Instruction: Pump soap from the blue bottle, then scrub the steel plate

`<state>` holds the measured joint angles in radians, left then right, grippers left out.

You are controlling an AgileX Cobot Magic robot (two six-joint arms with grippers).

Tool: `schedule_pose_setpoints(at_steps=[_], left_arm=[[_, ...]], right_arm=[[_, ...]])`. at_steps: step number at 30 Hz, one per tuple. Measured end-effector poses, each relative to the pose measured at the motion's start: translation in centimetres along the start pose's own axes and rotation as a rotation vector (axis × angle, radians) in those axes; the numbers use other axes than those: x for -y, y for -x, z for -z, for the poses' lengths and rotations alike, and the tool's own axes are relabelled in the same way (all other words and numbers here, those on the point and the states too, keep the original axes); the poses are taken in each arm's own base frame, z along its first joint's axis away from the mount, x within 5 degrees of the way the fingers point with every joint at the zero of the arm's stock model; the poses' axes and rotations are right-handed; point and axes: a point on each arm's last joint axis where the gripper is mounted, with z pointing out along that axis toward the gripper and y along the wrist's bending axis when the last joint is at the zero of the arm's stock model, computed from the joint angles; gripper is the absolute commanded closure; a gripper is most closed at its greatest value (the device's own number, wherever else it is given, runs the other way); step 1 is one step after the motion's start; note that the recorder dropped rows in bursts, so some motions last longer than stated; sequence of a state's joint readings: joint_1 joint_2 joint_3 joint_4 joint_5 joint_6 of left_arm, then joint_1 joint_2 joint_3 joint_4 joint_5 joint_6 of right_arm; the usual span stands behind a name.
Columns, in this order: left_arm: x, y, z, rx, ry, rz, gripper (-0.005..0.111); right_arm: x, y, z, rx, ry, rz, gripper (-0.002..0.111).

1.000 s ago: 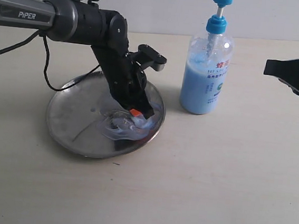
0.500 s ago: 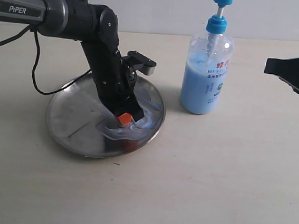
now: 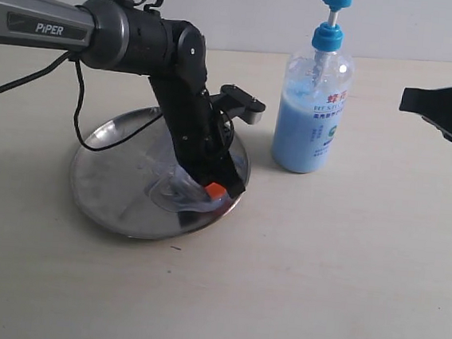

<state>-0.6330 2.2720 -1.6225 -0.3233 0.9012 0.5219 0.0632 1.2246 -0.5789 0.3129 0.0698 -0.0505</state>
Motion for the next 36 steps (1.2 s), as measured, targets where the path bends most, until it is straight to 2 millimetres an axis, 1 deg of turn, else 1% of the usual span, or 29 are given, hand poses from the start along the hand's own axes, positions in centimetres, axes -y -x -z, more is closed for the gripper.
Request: schedule_pose_setpoints(at_steps=[7,12,17,20,26,29,32,36], left_arm=[[-0.2,0.3,-0.1,0.028,0.017,0.001,0.107],[-0.6,1.1,-0.3,0.049,0.026,-0.003,0.107],[-1.0,1.4,-0.3,0.05,0.051,-0.005,0.107],[-2.0,1.0,0.0,0.043,0.057,0.025,0.107],[-5.6,-0.5,1.0,0.032,0.081,0.109,0.107],[-6.8,-1.2,1.5,0.01,0.073,0.14,0.107],[-7.3,-1.7,1.6,-0.017,0.064,0.15,0.107],[-7.0,-1.9,1.6,-0.038,0.048,0.15,0.107]], right_arm=[[0.0,0.0,0.0,0.002,0.0,-0.008,0.108],[0.0,0.0,0.0,0.002,0.0,-0.008,0.108],[0.0,0.0,0.0,0.002,0.0,-0.012,0.108],[0.0,0.0,0.0,0.002,0.0,-0.012,0.108],[0.0,0.0,0.0,0.002,0.0,-0.014,0.108],[0.0,0.0,0.0,0.002,0.0,-0.016,0.108],[0.0,0.0,0.0,0.002,0.0,-0.016,0.108],[0.0,0.0,0.0,0.002,0.0,-0.018,0.108]])
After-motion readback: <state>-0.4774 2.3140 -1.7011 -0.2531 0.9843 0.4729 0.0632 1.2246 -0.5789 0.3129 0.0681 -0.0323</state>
